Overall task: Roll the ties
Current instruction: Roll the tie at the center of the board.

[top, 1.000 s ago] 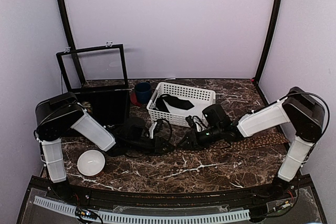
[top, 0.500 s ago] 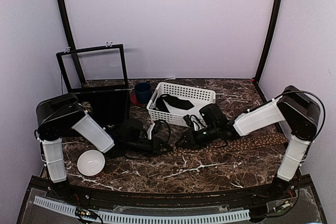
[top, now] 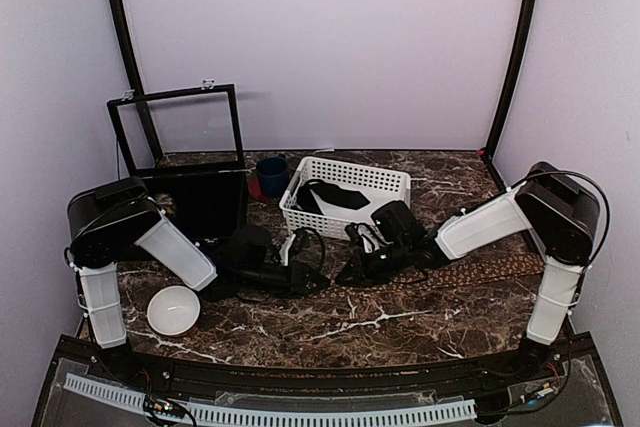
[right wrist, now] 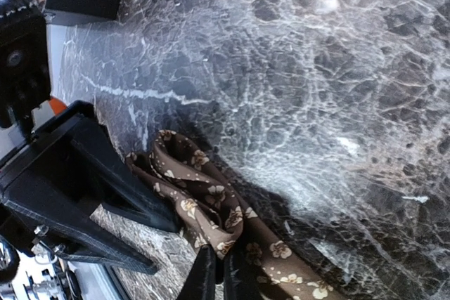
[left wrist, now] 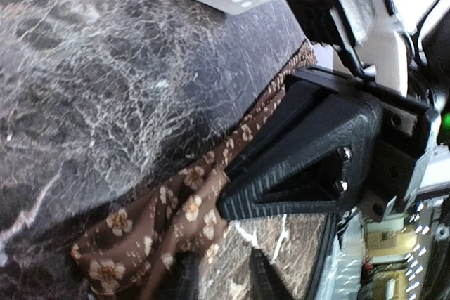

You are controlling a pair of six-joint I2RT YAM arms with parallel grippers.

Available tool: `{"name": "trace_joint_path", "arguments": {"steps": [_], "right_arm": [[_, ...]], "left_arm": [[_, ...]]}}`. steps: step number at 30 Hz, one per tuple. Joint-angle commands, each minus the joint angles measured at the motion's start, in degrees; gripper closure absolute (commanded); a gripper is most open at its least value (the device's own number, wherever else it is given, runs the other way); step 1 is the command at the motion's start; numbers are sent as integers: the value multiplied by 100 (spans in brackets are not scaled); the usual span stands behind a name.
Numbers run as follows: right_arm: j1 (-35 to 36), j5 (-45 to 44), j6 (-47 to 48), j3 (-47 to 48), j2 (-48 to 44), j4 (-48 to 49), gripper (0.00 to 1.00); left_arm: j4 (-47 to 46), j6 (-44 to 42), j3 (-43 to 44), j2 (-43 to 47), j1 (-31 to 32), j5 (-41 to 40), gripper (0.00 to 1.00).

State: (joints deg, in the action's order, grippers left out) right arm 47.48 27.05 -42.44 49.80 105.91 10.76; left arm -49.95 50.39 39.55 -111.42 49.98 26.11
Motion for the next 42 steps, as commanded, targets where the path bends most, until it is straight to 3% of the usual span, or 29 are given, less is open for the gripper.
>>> {"name": "trace_joint_path", "arguments": {"steps": [1, 4, 8, 10, 15, 20, 30, 38, 42], "right_arm": [[39, -116, 95, 80, 40, -59, 97], [35, -97, 112, 74, 15, -79, 100], [37, -81, 113, 92, -39, -85, 100], [33, -65, 104, 98, -64, -90, 100], [38, -21, 86, 118, -97, -100, 100], [42, 37, 51, 159, -105, -96, 100], [42, 90, 25, 146, -156, -94, 100], [41, 140, -1, 204, -192, -101, 100], [50, 151, -34, 215, -217, -102, 100]], "left_arm": [[444, -700, -79, 602, -106, 36, 65], [1007, -1537, -36, 1174, -120, -82, 46], [1907, -3083, -47, 1870, -111, -347, 10], [2121, -3927, -176, 2180, -102, -518, 6], [1630, -5796, -801, 2623, -83, -559, 4], [1760, -7001, -649, 2067, -85, -534, 5], [2122, -7830, 239, 877, -85, -302, 4], [1787, -7868, 528, 142, -85, -54, 6], [1975, -7831, 784, -96, -85, 106, 15]]}}
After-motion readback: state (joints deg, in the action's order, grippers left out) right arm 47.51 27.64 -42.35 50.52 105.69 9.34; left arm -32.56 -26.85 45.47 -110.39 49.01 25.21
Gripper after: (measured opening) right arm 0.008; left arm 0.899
